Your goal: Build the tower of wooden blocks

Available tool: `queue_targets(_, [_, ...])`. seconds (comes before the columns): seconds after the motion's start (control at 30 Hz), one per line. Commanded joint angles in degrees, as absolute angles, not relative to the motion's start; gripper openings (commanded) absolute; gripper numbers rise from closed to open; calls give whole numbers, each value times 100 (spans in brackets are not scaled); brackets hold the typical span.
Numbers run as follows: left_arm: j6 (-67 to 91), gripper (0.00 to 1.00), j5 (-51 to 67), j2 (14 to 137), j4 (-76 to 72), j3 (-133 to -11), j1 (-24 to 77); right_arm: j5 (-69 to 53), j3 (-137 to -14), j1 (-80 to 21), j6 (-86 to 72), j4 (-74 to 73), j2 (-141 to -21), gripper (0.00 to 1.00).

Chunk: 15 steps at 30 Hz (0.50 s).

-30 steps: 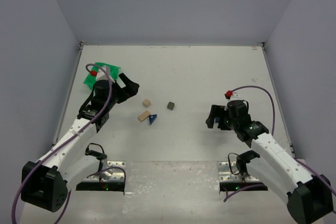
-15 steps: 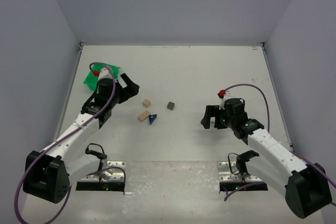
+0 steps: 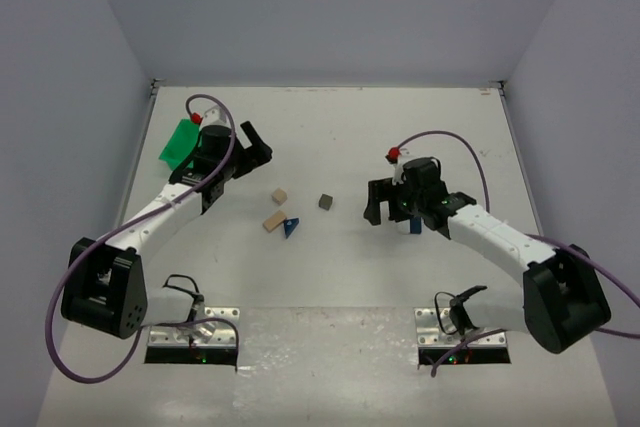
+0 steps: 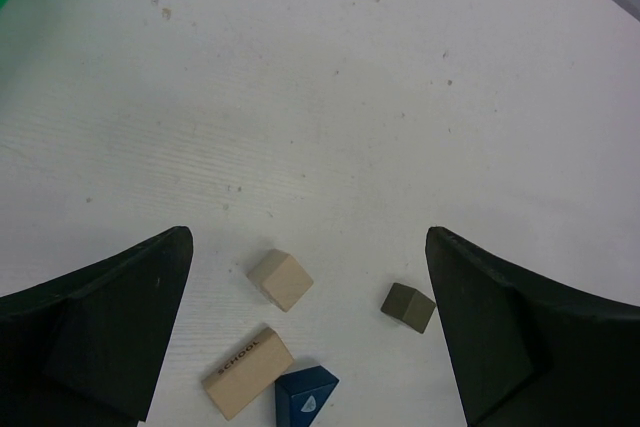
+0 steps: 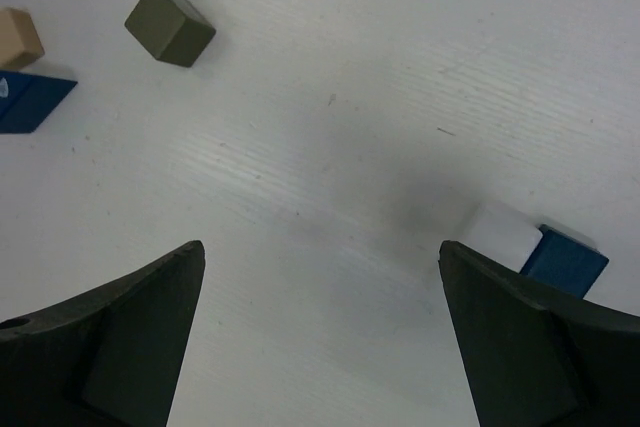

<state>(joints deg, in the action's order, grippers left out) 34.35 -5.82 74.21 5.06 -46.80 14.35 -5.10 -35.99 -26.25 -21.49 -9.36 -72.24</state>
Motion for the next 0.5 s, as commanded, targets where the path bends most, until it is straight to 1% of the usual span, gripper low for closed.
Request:
queue_targets(0.0, [3249, 100, -629, 7684, 280, -5067, 1512, -121, -4460, -3061, -1643, -940, -7761, 99])
queue_targets(0.2, [3173, 100, -519, 7980, 246, -5168, 1512, -395, -5105, -3217, -1573, -853, -8577, 99])
queue_targets(0.33, [3162, 100, -505, 8064, 244, -5179, 1512, -356, -5436, -3529, -1246, -730, -9107, 99])
queue_targets(0.47, [3137, 100, -448, 8139, 237, -5194, 1512, -432, -6101, -3736, -657, -907, -9680, 99])
